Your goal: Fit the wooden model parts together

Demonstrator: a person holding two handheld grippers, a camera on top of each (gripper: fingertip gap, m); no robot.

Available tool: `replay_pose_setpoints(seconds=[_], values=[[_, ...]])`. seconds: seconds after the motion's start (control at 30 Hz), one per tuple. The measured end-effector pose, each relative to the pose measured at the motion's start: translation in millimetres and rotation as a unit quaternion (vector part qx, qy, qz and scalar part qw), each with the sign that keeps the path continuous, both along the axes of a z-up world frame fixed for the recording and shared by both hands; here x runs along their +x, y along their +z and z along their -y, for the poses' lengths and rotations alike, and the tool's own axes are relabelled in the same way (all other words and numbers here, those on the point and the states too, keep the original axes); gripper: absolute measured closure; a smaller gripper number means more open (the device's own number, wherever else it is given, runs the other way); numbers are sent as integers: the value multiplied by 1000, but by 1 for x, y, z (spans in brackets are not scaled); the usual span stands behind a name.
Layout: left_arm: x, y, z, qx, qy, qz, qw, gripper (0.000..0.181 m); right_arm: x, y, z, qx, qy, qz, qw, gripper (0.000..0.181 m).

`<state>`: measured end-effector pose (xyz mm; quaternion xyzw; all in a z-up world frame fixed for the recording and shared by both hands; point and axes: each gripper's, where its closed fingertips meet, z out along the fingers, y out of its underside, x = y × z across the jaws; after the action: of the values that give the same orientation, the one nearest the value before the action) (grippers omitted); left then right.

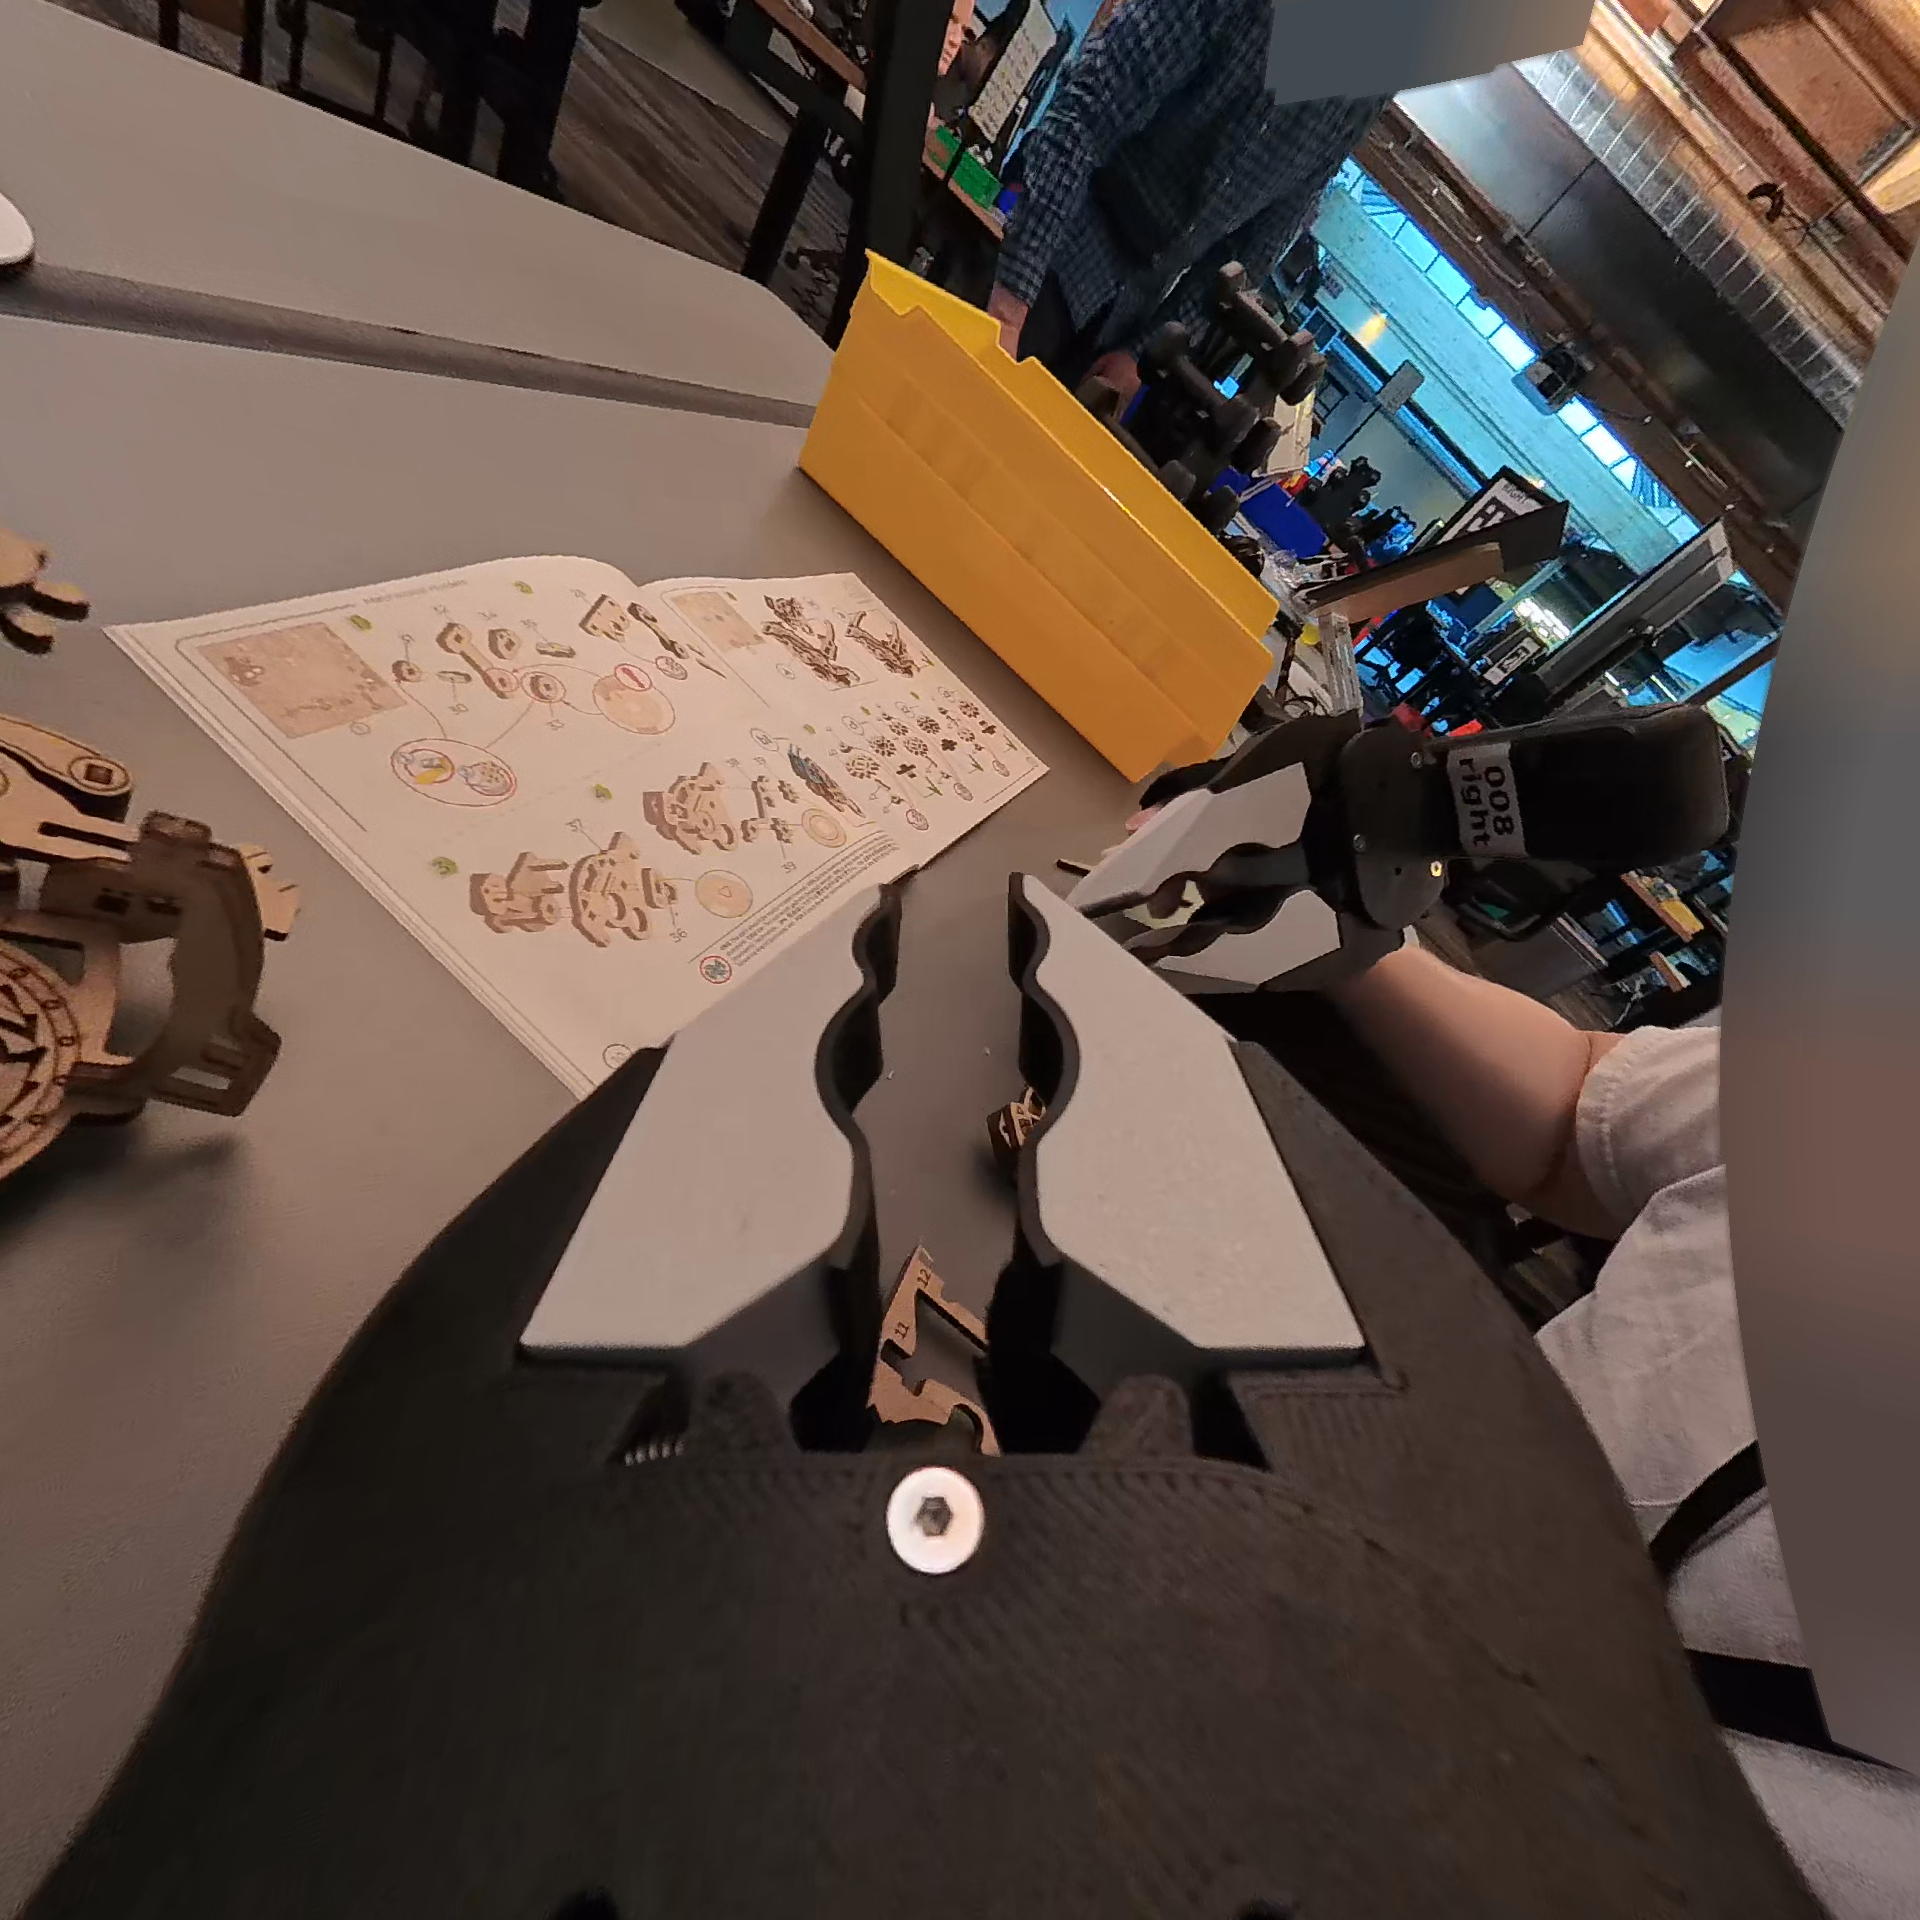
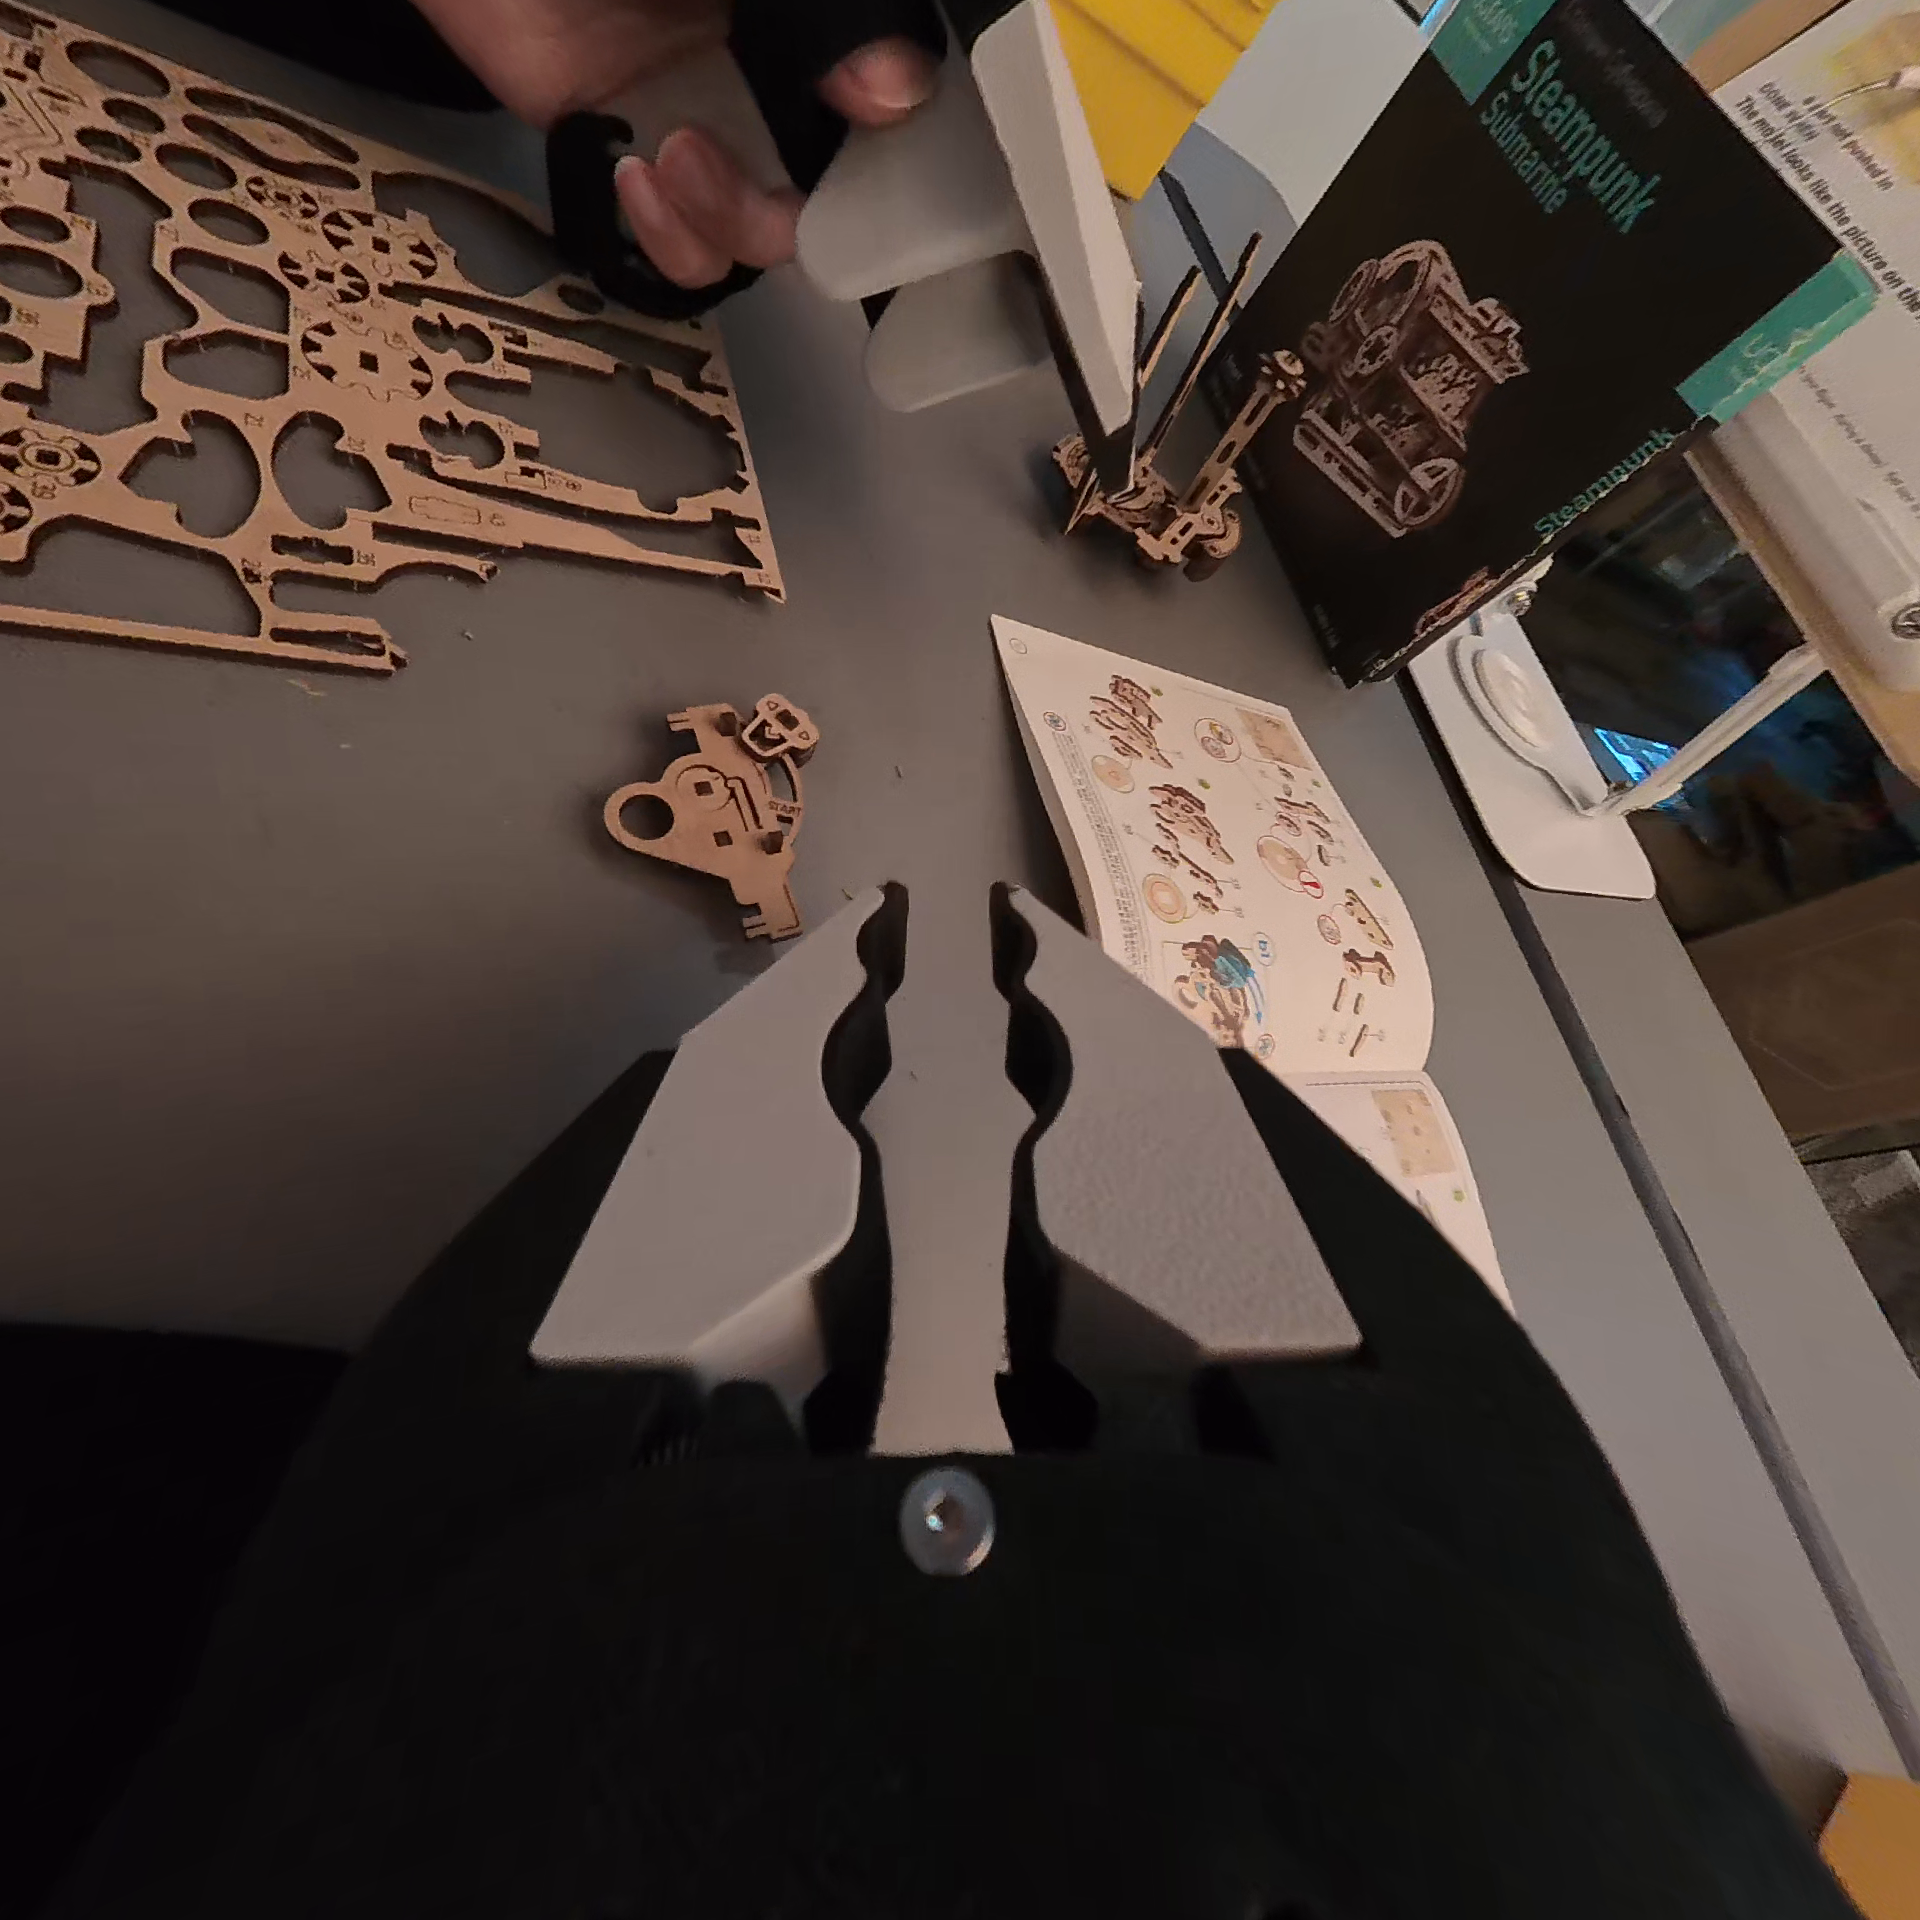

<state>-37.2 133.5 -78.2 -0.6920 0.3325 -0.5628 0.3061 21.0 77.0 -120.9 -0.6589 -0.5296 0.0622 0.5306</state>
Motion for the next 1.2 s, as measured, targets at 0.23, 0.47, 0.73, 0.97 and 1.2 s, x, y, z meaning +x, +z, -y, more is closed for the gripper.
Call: replay_pose_setpoints(seconds=[0.23, 0.47, 0.73, 0.97, 1.2], values=[[-1, -1, 0, 36, 8, -16, 999, 163, 2, 5, 0, -2, -7, -18, 1000, 171], [-2, 0, -1, 62, 14, -24, 998, 164, 3, 4, -1, 7, -10, -8, 1000, 175], [-7, 33, -15, 145, 45, -8, 988, 164, 25, 25, -19, 29, -63, -66, 995, 176], [-58, 110, 20, 137, 7, 5, 990, 162, -45, 35, 30, -55, 3, -66, 996, 153], [-160, 71, 81, 193, 119, -114, 967, 153, -106, -3, 99, -238, 39, -32, 970, 137]])
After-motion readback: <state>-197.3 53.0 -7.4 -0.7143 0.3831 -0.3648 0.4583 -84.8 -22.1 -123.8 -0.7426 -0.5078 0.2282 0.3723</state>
